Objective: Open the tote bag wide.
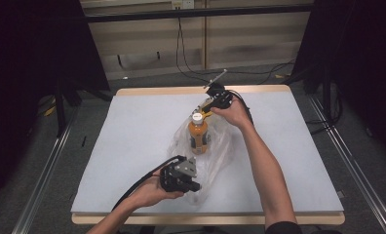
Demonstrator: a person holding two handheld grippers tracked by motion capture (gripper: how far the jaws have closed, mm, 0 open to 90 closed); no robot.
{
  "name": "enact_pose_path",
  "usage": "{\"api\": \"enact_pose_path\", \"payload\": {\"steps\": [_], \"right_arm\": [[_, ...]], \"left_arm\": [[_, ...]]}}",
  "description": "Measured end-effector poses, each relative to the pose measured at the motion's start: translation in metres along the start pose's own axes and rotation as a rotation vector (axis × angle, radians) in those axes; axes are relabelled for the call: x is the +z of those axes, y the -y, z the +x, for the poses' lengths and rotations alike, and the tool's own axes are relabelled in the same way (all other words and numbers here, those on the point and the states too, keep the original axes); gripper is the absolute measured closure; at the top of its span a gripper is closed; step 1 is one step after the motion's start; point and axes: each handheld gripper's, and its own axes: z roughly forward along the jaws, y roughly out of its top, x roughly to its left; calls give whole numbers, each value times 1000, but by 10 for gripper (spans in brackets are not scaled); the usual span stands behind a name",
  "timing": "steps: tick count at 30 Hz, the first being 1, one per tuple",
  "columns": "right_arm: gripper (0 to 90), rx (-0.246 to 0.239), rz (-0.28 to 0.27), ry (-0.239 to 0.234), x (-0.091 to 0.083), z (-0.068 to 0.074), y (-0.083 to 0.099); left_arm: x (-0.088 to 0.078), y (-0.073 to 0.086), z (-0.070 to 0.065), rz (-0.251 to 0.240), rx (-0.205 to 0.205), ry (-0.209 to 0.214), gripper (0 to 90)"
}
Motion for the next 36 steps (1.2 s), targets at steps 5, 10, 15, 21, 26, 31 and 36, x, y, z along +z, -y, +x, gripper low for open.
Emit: {"api": "enact_pose_path", "payload": {"steps": [5, 10, 15, 21, 26, 31, 36], "right_arm": [[900, 5, -144, -23, -33, 3, 6], [900, -29, -241, -46, -63, 11, 14], [900, -71, -307, -95, -94, 36, 40], [900, -127, -304, -131, -101, 65, 65], [900, -177, -224, -177, -86, 88, 83], [900, -171, -132, -181, -56, 87, 97], [900, -139, -69, -150, -28, 72, 111]], "left_arm": [[-19, 6, 15, -101, -53, -29, 900], [-40, 8, 27, -181, -79, -70, 900], [-55, 1, 37, -241, -95, -110, 900], [-46, -9, 50, -247, -102, -124, 900], [-22, -8, 62, -164, -104, -136, 900], [-5, 4, 79, -120, -158, -140, 900], [4, 23, 94, -55, -196, -183, 900]]}}
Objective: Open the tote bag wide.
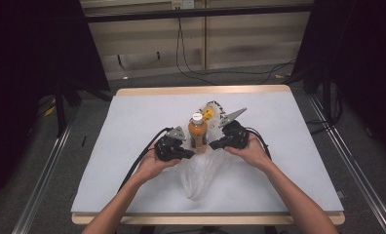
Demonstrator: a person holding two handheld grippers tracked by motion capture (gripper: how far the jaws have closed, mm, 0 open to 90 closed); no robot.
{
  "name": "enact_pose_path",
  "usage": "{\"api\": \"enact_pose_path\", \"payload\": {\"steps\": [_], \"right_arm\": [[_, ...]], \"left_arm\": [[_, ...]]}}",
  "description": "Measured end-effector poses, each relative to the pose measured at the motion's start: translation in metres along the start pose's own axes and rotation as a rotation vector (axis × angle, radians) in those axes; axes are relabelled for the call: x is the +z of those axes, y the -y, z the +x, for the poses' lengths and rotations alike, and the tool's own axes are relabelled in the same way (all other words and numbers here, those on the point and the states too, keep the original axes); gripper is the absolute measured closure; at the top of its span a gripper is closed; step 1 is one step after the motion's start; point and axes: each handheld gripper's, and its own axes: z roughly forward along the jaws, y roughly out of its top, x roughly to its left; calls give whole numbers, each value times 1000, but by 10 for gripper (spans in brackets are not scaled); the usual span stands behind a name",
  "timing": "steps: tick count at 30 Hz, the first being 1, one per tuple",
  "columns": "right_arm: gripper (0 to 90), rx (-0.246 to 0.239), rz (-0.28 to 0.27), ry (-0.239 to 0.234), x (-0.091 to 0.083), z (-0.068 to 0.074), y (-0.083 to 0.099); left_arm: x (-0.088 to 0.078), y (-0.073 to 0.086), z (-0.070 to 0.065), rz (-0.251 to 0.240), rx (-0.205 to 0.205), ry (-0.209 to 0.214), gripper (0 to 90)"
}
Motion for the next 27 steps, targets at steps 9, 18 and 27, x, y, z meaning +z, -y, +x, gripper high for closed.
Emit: {"api": "enact_pose_path", "payload": {"steps": [9, 18, 27], "right_arm": [[900, 36, 59, 52, 2, -21, 25], [900, 65, 42, 67, -11, -31, 38], [900, 61, 48, 100, -23, -25, 51]], "left_arm": [[1, 25, 23, 27, -66, -47, 900], [-11, 42, 30, -2, -127, -57, 900], [-18, 49, 36, 3, -135, -72, 900]]}}
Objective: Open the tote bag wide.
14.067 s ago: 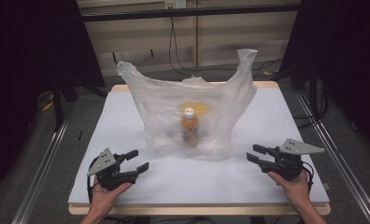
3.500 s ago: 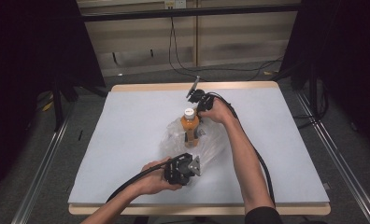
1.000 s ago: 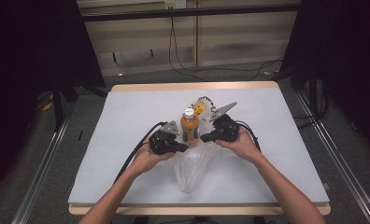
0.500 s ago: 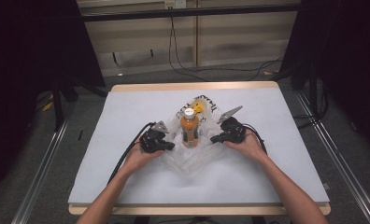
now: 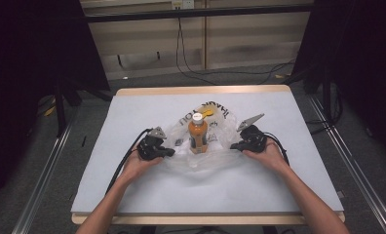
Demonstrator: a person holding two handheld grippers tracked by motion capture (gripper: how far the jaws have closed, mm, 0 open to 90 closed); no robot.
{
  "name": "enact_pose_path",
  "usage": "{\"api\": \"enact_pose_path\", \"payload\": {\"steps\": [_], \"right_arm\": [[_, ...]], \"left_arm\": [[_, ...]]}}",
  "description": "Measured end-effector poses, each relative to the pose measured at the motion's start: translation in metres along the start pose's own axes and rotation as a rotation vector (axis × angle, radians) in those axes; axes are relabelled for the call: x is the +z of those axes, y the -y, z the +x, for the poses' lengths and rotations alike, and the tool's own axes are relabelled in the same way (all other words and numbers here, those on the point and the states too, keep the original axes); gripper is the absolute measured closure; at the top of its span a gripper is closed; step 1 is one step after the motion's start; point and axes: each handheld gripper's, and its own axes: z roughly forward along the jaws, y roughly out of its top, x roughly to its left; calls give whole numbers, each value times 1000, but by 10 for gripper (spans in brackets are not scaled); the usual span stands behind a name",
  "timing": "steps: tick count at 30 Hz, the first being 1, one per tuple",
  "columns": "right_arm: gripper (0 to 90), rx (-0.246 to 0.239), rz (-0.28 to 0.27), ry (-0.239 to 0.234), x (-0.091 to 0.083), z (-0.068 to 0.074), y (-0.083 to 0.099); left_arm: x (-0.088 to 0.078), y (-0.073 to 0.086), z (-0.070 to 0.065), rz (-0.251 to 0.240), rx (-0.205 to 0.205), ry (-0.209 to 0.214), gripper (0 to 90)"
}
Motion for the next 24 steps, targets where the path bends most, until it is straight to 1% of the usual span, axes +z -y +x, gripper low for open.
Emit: {"api": "enact_pose_path", "payload": {"steps": [2, 3, 4, 5, 6, 7, 8, 9, 10, 11, 12, 13, 14, 15, 16, 17, 18, 19, 20, 21, 23, 24], "right_arm": [[900, 0, 6, 7, -2, -1, 1], [900, 4, 9, 8, -3, -1, 2], [900, 4, 11, 12, -3, 0, 2], [900, 6, 10, 19, -3, 1, 2], [900, 6, 10, 19, -3, 1, 2], [900, 4, 8, 25, -3, 2, 2], [900, 4, -1, 33, -3, 3, 3], [900, 11, -16, 23, -3, 3, 5], [900, 24, -32, 24, -3, 4, 7], [900, 26, -42, 17, -3, 4, 8], [900, 22, -43, 27, -4, 6, 7], [900, 23, -63, 19, -4, 6, 6], [900, 27, -82, 19, -6, 7, 5], [900, 31, -96, 11, -7, 8, 5], [900, 35, -117, 7, -9, 9, 3], [900, 33, -127, 7, -10, 10, 3], [900, 33, -137, -2, -12, 12, 2], [900, 29, -144, 1, -14, 15, 3], [900, 28, -150, 3, -16, 17, 3], [900, 25, -152, -1, -18, 18, 3], [900, 26, -182, 2, -24, 23, 4], [900, 29, -198, -5, -27, 24, 4]], "left_arm": [[-1, 3, 2, -18, -12, 0, 900], [-2, 4, 2, -19, -18, 4, 900], [-3, 5, 2, -18, -22, -3, 900], [-3, 6, 2, -26, -23, 7, 900], [-3, 7, 2, -33, -35, 8, 900], [-3, 8, 2, -35, -39, 17, 900], [-3, 8, 2, -41, -46, 15, 900], [-3, 9, 2, -54, -50, 20, 900], [-3, 10, 1, -62, -64, 29, 900], [-4, 9, 1, -61, -51, 21, 900], [-6, 9, 0, -86, -60, 36, 900], [-9, 8, 0, -99, -54, 39, 900], [-10, 7, -2, -113, -62, 40, 900], [-12, 5, -3, -126, -51, 42, 900], [-14, 5, -4, -130, -51, 39, 900], [-15, 4, -6, -157, -57, 46, 900], [-17, 2, -8, -158, -46, 45, 900], [-18, 2, -9, -174, -51, 48, 900], [-20, 1, -10, -170, -44, 47, 900], [-22, 0, -11, -183, -41, 55, 900], [-24, -1, -14, -204, -32, 59, 900], [-25, -1, -16, -211, -34, 60, 900]]}}
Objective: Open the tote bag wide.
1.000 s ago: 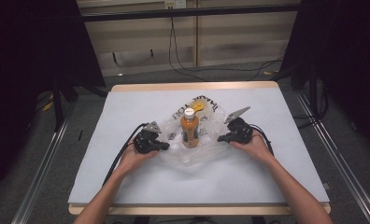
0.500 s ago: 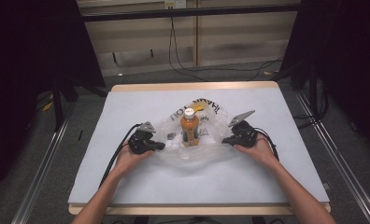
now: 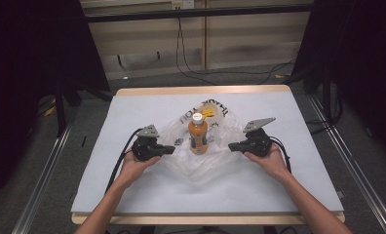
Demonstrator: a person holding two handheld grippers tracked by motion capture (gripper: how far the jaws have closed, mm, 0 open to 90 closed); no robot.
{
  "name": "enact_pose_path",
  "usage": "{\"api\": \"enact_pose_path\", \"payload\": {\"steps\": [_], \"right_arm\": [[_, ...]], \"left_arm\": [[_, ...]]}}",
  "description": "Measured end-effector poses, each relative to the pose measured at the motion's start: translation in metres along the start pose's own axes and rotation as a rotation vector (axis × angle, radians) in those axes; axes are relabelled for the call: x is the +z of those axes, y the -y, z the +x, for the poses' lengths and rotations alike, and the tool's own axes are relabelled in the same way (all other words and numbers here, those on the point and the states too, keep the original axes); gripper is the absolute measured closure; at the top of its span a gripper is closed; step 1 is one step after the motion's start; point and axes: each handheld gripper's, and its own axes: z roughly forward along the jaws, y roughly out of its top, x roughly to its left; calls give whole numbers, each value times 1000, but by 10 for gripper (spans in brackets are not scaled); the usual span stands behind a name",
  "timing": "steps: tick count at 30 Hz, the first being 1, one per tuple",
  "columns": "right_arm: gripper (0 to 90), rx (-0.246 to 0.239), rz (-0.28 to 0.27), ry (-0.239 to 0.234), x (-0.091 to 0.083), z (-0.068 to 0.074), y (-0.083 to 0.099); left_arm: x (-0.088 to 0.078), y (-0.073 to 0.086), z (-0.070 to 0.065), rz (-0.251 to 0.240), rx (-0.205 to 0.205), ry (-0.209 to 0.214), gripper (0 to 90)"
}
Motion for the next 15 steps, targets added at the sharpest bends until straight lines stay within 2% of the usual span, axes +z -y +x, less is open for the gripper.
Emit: {"api": "enact_pose_path", "payload": {"steps": [3, 5, 6, 7, 9, 11, 12, 13, 15], "right_arm": [[900, 7, -46, -6, -9, 3, -2], [900, 4, -73, -4, -15, 5, -4], [900, 7, -88, -11, -17, 6, -4], [900, 6, -105, -13, -20, 7, -5], [900, 7, -133, -2, -25, 11, -5], [900, 11, -163, -2, -31, 14, -4], [878, 10, -173, -1, -34, 15, -4], [781, 7, -184, 3, -37, 18, -4], [636, 16, -208, 25, -43, 22, -2]], "left_arm": [[-4, 0, -7, -31, 29, -4, 900], [-6, 2, -10, -63, 15, 2, 900], [-7, 2, -13, -74, 25, -4, 896], [-10, 2, -16, -88, 33, -4, 878], [-14, 2, -21, -127, 23, 10, 865], [-18, 1, -27, -156, 42, 17, 799], [-20, 1, -29, -163, 45, 17, 767], [-22, 1, -30, -172, 44, 4, 726], [-26, 1, -33, -199, 34, 5, 626]]}}
